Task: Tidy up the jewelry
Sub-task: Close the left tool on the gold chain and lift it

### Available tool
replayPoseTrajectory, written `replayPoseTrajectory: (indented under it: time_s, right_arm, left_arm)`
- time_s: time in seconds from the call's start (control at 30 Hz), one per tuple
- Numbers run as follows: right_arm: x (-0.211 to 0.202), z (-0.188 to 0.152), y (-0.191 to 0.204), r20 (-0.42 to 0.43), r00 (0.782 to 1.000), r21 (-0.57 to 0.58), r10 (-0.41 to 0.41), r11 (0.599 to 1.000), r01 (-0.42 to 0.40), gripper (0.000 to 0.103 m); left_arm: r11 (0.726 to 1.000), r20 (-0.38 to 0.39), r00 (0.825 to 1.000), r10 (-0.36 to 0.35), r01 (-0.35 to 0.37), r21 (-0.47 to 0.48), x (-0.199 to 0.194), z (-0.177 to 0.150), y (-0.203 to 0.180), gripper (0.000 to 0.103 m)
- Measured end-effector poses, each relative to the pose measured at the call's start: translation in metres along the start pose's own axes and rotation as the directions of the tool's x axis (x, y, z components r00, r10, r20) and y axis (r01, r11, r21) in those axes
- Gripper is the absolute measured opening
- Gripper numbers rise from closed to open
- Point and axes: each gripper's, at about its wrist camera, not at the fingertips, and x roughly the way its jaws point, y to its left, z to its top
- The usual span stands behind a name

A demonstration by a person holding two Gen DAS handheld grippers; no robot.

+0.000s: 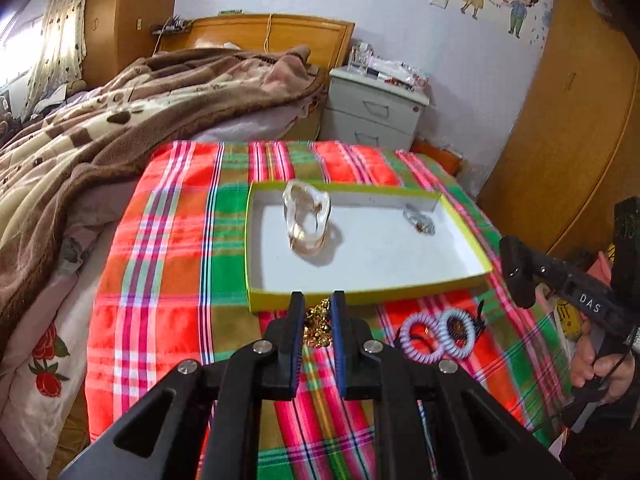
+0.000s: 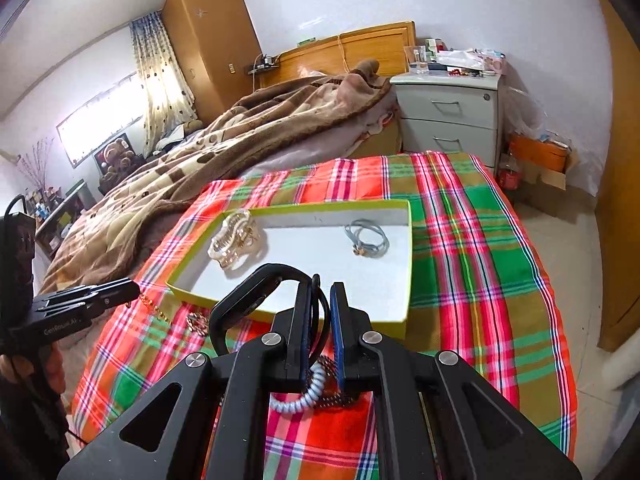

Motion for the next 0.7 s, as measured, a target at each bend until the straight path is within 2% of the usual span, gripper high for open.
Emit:
replayPoseTrajectory:
  time_s: [0.37, 0.7]
  right_arm:
    - [0.015, 0.036, 0.004, 0.005, 1.0, -0.034, -0.001, 0.999, 0.001, 0.009]
    - [0.076, 0.068, 0.006, -0.074, 0.997, -0.052, -0.007, 0.999, 0.003, 0.009]
  left_arm:
    - [1.0, 0.041, 0.999, -0.004, 0.003, 0.028, 0.001, 0.033, -0.012, 0.013]
    - [1.0, 0.033, 0.999, 0.017, -0.017, 0.013, 0.034, 0.043, -0.01, 0.013]
